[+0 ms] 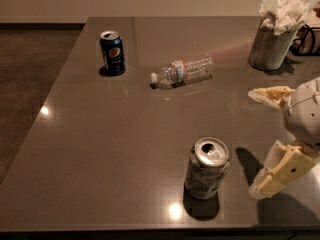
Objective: Knock 7up can over
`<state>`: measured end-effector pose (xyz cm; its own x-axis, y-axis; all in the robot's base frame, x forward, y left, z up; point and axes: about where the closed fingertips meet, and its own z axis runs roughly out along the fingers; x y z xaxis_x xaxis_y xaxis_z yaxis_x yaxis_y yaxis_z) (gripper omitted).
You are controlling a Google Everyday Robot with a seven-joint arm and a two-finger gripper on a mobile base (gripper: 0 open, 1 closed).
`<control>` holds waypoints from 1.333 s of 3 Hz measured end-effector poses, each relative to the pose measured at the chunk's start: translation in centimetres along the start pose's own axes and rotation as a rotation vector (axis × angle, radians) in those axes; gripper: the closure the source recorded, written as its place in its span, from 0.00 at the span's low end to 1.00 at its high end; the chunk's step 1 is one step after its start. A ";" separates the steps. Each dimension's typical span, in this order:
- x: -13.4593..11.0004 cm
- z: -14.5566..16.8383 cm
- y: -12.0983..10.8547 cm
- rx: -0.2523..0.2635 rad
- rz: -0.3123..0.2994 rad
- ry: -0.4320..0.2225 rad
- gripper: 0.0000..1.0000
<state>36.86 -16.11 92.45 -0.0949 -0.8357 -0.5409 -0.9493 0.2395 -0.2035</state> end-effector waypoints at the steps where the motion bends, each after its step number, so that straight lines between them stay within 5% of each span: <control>1: -1.4 1.6 1.5 -0.033 -0.002 -0.096 0.00; 3: -4.7 4.6 3.7 -0.112 -0.003 -0.230 0.02; 4: -5.4 5.5 4.2 -0.137 -0.003 -0.249 0.25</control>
Offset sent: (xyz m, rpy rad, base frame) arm -0.0192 0.0764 -0.0200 0.2695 0.0426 0.1241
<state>35.03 -7.89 89.96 -0.0313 -0.6848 -0.7280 -0.9827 0.1540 -0.1026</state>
